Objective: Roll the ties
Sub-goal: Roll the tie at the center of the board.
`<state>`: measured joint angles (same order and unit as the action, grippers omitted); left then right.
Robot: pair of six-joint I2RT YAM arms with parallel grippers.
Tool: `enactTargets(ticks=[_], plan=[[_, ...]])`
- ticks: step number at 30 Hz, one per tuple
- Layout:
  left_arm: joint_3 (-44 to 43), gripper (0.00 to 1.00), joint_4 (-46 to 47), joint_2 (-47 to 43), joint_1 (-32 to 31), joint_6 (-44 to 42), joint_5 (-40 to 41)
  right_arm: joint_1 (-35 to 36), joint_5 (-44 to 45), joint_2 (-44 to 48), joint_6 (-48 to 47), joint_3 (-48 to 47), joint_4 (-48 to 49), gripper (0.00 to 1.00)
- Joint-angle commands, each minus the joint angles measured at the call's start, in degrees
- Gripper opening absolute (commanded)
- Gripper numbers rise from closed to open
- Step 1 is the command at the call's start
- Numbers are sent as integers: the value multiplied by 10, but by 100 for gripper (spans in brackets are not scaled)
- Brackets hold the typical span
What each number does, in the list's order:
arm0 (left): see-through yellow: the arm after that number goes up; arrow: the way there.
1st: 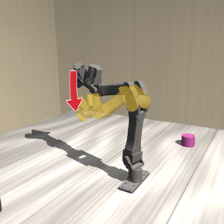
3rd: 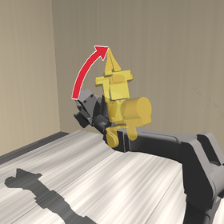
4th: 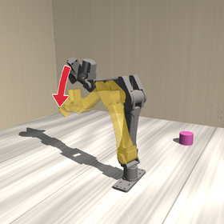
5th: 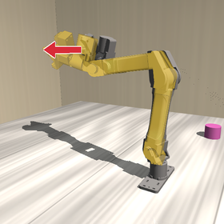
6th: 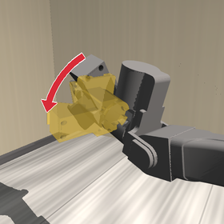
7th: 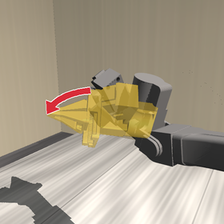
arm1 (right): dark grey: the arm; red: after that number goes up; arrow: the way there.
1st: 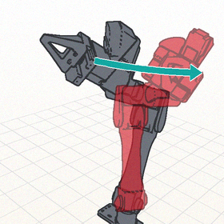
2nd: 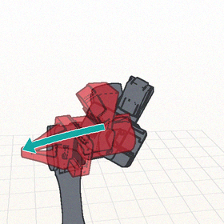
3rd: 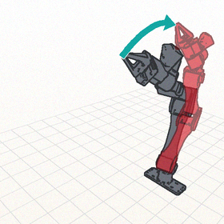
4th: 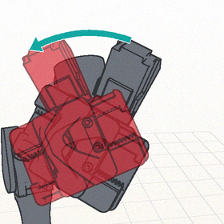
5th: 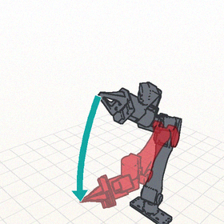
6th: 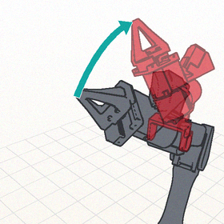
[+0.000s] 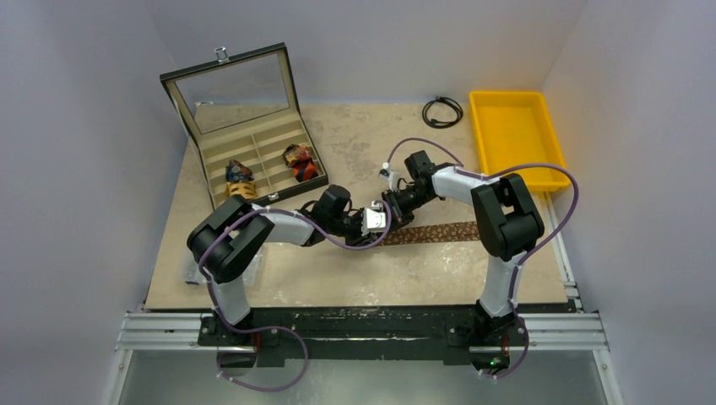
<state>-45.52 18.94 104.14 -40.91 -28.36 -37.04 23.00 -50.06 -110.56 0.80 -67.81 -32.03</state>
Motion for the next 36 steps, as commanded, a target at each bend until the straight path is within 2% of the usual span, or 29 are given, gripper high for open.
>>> enactTargets(ticks=[1,3,6,9,11,18,25,28,30,32,33,36], plan=[[3,26,-59,-12,-2,-34,1,0,22,9,-5,-15,12,0],[1,26,-67,-13,-2,-33,5,1,40,-1,-24,-12,14,0],[-3,36,-80,-18,-2,-32,0,-1,69,-13,-34,-4,21,0],[-2,51,-74,-21,-1,-14,12,0,87,-24,-47,1,22,0],[-2,53,-71,-23,-1,-5,14,-1,99,-28,-54,6,21,0],[39,72,-2,-50,0,22,-8,-1,131,-48,-65,5,24,0],[52,83,83,-34,25,148,25,-1,133,-42,-68,17,33,0],[46,96,116,-10,21,184,13,0,129,-34,-69,21,40,0],[35,96,112,2,7,172,32,0,125,-33,-71,17,41,0],[23,90,104,14,-4,145,40,0,118,-32,-73,11,39,0],[17,86,97,19,-9,134,44,0,113,-32,-73,8,37,0],[-7,65,65,33,-16,120,60,0,92,-27,-72,-5,25,0]])
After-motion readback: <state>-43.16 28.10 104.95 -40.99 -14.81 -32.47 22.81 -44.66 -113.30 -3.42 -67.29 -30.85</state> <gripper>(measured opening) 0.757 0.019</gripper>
